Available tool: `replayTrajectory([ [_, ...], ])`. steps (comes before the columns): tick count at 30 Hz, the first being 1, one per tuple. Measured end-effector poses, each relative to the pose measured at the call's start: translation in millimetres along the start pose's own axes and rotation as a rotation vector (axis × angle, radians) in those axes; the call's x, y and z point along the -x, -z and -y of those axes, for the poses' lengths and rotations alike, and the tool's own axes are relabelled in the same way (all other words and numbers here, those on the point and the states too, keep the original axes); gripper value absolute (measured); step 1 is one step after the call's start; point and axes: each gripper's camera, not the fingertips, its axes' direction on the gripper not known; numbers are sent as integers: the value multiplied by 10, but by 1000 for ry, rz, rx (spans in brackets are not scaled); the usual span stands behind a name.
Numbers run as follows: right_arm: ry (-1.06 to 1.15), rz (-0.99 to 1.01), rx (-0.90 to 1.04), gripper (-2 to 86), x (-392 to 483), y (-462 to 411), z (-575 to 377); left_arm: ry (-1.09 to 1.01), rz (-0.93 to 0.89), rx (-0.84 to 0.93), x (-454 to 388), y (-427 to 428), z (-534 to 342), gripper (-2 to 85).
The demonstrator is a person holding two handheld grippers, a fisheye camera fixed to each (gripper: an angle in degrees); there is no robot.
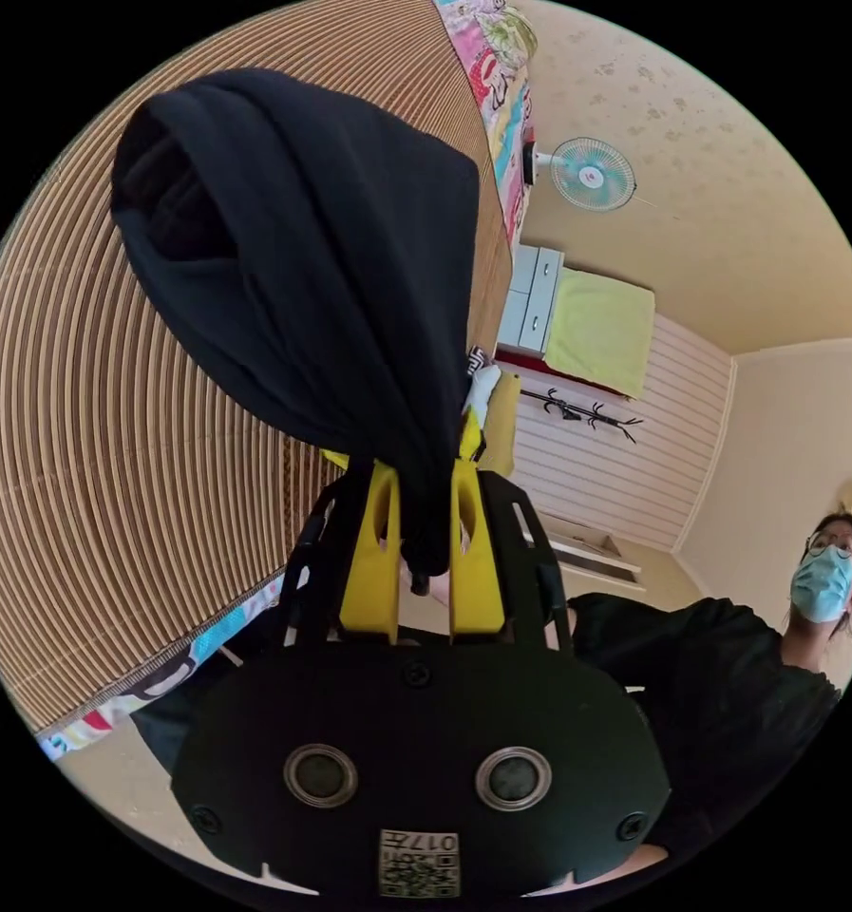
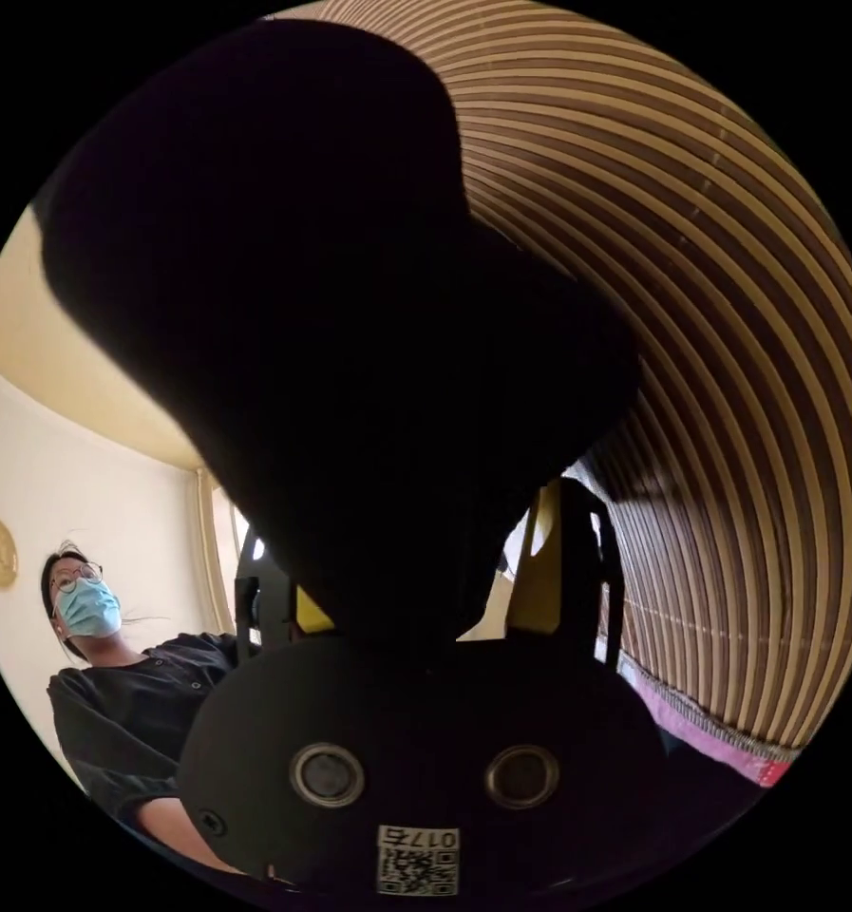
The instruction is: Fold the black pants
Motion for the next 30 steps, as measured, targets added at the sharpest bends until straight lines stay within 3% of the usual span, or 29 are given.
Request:
replayTrajectory([
  [4,147,122,-59,158,151,34,22,-65,18,-40,-378,161,17,81],
  [12,472,172,-47,138,1114,426,148,-350,44,29,-1788,-199,80,84],
  [19,911,159,-196,139,1980,1814,-463,-702,0,274,-3166,-1690,-207,97],
  [22,1003,80,-319,139,1949,2423,-762,-707,29,410,-3366,-2505,-222,115],
  [26,888,-113,-540,134,1414,3155,-956,-594,193,526,-3154,-3267,-266,123],
  [28,579,-257,-720,124,767,3585,-968,-574,263,566,-2975,-3352,-345,115],
  [30,450,-218,-789,115,360,3771,-996,-528,347,586,-2736,-3296,-424,112],
])
